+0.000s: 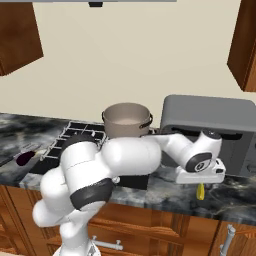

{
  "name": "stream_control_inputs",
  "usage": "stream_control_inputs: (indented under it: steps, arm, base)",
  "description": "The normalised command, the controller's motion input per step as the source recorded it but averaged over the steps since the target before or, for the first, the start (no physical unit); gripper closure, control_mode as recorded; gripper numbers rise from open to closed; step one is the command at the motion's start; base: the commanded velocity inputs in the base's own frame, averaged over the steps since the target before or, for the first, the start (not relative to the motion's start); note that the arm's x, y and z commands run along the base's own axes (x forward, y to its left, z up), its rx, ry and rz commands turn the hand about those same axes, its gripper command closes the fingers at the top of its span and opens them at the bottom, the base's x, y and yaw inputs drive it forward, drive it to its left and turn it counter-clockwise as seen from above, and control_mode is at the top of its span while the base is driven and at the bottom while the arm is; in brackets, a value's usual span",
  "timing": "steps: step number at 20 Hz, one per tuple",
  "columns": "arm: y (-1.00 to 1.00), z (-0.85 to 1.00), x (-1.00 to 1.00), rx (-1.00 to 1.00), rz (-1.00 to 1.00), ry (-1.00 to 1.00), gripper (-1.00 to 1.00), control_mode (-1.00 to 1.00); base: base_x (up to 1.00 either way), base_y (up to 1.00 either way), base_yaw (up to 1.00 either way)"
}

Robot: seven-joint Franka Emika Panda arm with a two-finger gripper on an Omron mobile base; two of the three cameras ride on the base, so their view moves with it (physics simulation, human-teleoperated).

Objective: Put the lemon wedge and eggplant in the pot. Retrieve the spatula and lightly stir the vegetables in the pot.

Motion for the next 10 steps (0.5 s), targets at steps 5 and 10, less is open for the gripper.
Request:
stream_control_inputs:
  steps: [5, 10]
  arm:
    - [-0.26, -0.24, 0.34, 0.09, 0.0, 0.0, -1.0, -1.0]
    - [-0.28, -0.18, 0.19, 0.09, 0.0, 0.0, -1.0, -1.0]
  base:
    - [0.0, 0.0, 0.0]
    - [0.0, 0.0, 0.0]
